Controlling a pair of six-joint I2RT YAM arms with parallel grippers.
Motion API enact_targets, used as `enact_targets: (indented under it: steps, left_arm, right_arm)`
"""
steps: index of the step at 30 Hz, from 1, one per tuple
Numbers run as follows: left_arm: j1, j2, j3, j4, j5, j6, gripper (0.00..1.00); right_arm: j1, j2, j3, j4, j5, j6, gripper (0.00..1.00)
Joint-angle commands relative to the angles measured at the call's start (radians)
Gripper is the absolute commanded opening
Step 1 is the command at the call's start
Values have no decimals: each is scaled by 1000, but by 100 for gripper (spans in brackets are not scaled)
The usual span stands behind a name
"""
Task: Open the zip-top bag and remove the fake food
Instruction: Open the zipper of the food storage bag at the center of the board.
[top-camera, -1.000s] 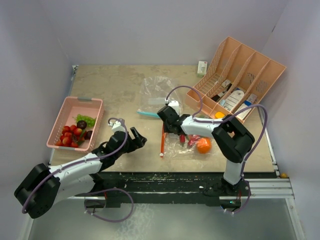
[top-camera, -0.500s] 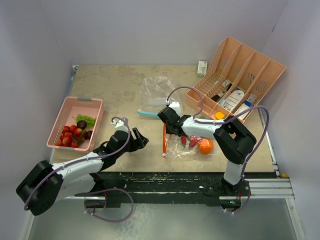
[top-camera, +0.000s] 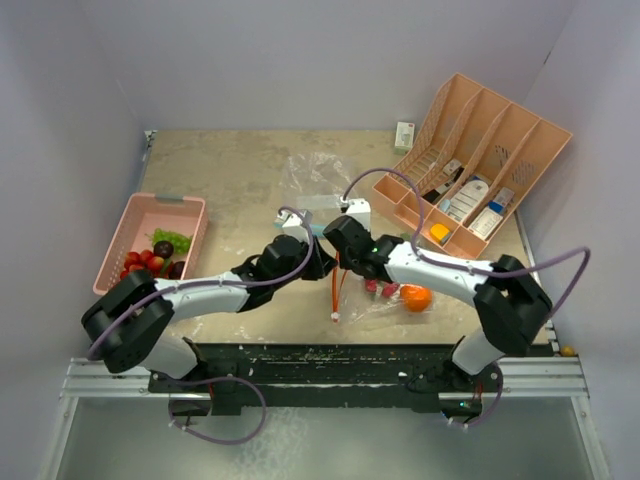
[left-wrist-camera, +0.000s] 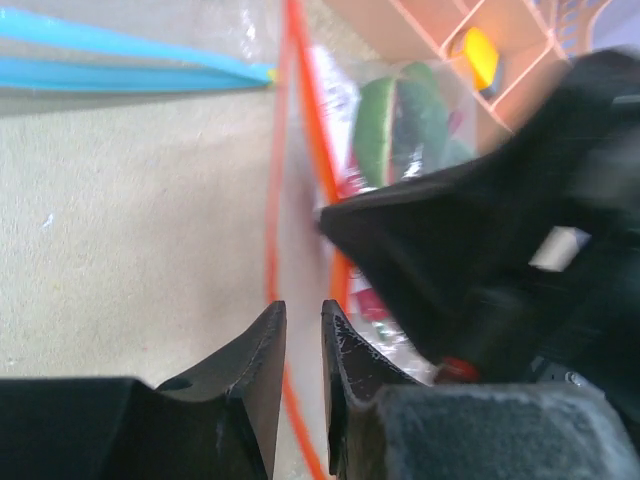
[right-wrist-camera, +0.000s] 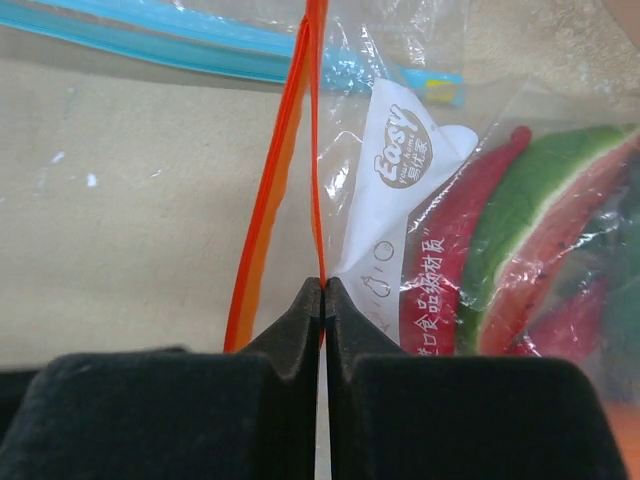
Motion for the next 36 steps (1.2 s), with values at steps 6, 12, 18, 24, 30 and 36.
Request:
enact_targets:
  steps: [6,12,18,24,30,36]
  left_arm:
    - [-10,99,46,124,54,-74,23]
    - [-17,69,51,101,55,-73,25]
    - [-16,12,51,-1,-9,-49,30]
    - [-17,121,150,-75,46,-38,57]
    - [-23,173,157,1,95,-53,69]
    - [-24,175,127,-24,17,-56,39]
  right_arm:
    - [15,-230,-77,-13,-6,37,0]
    - [15,-242,-102,-2,-31,34,0]
    - [15,-278,-97,-7,-19,33,0]
    - [15,-321,-99,-14,-38,34,0]
    - [15,-342,-109,-26,-48,31,0]
    - [15,-419,-109,-53,-17,38,0]
